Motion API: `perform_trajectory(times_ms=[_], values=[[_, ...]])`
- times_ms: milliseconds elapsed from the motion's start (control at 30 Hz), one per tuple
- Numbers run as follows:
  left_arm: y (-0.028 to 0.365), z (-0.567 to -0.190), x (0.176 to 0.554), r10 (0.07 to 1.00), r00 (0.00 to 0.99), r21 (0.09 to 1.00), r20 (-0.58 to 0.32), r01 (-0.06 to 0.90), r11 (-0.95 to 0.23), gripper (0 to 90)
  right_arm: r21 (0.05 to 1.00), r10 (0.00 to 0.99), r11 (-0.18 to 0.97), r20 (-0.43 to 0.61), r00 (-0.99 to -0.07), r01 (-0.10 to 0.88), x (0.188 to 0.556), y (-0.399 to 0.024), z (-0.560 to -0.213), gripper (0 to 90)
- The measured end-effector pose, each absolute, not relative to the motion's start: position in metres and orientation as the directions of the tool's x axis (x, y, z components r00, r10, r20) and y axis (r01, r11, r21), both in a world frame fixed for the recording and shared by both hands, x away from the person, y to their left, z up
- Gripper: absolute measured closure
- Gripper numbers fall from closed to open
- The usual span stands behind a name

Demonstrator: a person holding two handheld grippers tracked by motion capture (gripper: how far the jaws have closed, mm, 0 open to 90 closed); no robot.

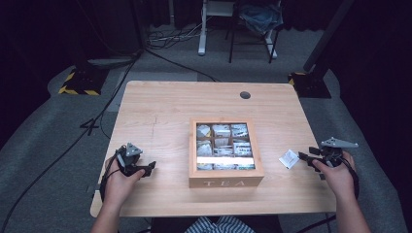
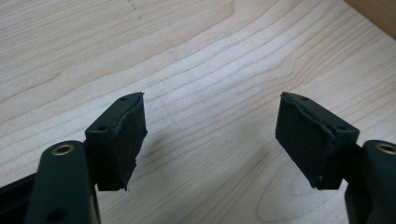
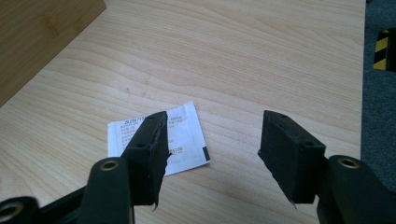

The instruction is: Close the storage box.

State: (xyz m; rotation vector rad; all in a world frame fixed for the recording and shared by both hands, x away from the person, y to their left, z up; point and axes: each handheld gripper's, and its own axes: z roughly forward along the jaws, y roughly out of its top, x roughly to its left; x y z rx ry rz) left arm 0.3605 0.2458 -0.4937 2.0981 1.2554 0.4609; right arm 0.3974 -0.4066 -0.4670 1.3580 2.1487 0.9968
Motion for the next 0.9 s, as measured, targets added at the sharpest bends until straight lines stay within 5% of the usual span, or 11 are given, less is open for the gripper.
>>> perform_trajectory(times_ms=[900], values=[[0.249, -0.505, 0.377, 0.869, 0.494, 0.679, -0.029, 0.647, -0.346, 8.0, 0.738, 0.902, 0.270, 0.031, -0.430, 0.619, 0.396, -0.409, -0.478, 42.6]])
